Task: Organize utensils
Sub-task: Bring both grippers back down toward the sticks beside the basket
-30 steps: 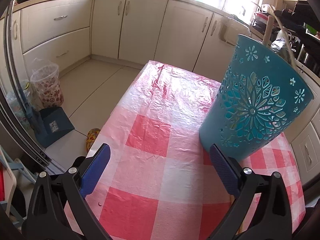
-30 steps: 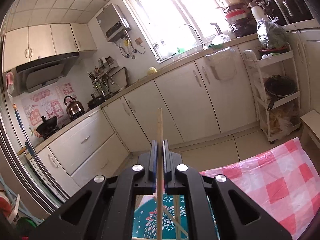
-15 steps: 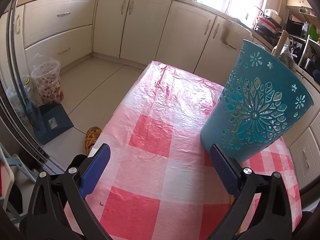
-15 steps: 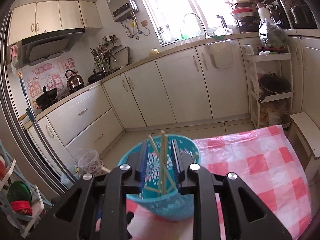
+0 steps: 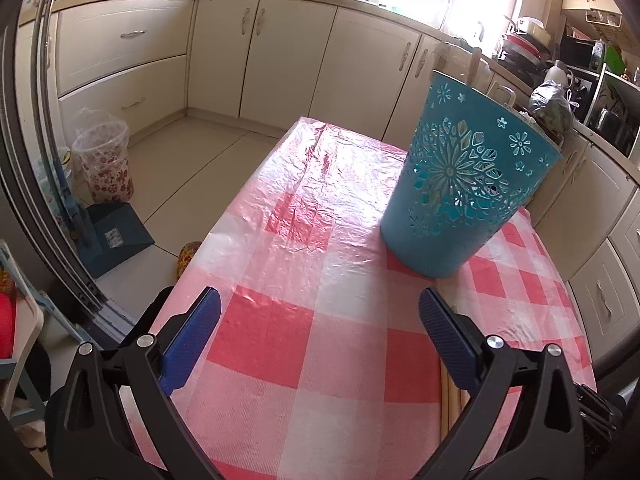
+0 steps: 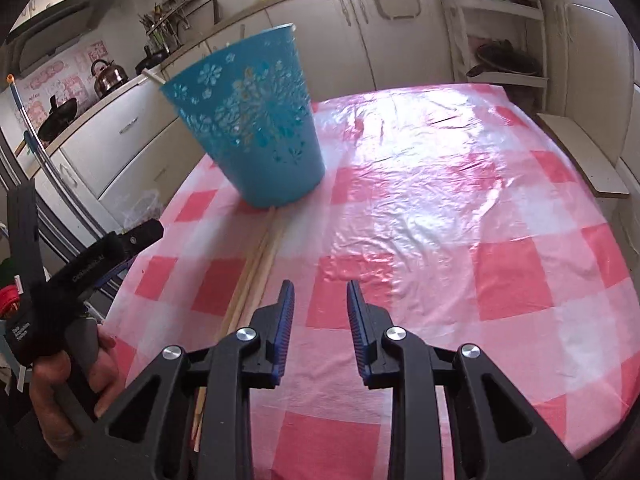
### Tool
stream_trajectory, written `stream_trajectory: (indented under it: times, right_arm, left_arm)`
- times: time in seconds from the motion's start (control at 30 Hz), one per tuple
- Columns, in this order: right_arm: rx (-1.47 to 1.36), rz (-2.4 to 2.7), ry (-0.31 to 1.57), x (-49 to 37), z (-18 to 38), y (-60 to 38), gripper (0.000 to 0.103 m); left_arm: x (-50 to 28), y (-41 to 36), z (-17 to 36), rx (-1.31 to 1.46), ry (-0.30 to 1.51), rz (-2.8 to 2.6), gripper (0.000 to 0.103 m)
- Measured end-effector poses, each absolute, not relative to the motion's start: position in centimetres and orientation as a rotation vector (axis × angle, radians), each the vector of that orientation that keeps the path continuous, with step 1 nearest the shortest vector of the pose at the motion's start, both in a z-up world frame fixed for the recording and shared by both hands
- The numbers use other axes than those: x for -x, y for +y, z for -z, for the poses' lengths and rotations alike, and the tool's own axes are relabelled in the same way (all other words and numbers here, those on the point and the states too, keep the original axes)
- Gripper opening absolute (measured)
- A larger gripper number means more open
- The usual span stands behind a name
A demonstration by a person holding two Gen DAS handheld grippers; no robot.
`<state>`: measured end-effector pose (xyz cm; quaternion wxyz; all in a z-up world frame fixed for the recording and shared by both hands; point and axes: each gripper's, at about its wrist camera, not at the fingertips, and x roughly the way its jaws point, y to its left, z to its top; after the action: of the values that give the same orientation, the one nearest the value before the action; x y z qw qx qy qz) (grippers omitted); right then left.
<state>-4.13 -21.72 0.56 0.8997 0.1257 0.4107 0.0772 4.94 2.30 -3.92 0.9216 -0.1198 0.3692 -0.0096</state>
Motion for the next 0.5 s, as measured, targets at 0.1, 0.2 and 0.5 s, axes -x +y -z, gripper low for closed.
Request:
stream_trajectory:
  times: [0.1,0.2,0.5]
  right_arm:
    - [-0.208,-0.194,0.87,2.5,-0.2,-19.4,0.027]
    - [-0.145,-0.195,0.912,0.6,0.4,-17.3,0.025]
    - [-0.023,-0.186,0.935,0.8,1.4,-17.7,0.011]
  left_arm:
    - [-4.4,2.5,3.8,0.236,0.763,0.013,0.095]
    - [-4.1,2.9,3.7,0.232,0.766,0.003,0.095]
    - [-4.7,1.0,3.9,0.167,0.809,0.033,0.095]
